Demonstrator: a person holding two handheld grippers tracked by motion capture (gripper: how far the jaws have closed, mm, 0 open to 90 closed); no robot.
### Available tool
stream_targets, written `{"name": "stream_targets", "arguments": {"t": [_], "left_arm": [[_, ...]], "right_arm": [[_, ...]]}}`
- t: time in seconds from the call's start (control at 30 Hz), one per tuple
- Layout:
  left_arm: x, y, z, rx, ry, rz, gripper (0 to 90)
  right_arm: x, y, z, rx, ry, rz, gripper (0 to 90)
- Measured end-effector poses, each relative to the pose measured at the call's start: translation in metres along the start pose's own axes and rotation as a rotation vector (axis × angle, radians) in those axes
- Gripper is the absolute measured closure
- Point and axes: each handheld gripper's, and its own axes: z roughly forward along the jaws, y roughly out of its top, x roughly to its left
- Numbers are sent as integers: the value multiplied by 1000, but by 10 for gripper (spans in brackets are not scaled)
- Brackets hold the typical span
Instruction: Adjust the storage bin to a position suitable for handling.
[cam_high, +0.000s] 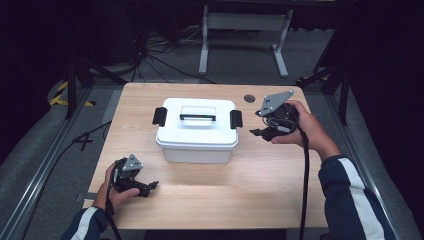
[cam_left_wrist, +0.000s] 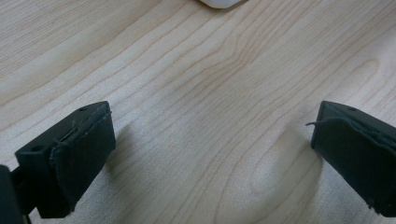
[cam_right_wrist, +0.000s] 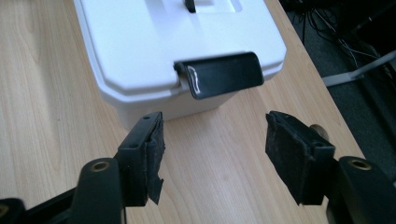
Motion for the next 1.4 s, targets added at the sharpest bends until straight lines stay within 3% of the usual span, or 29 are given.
{"name": "stream_targets", "arguments": {"t": [0.83, 1.4], "left_arm": [[0, 0, 0, 2, 0, 0, 2], [-1, 0, -1, 2, 8, -8, 2]], "right_arm": [[-3, 51, 27, 9, 58, -109, 433], [-5, 98, 62, 55, 112, -214, 466]]}}
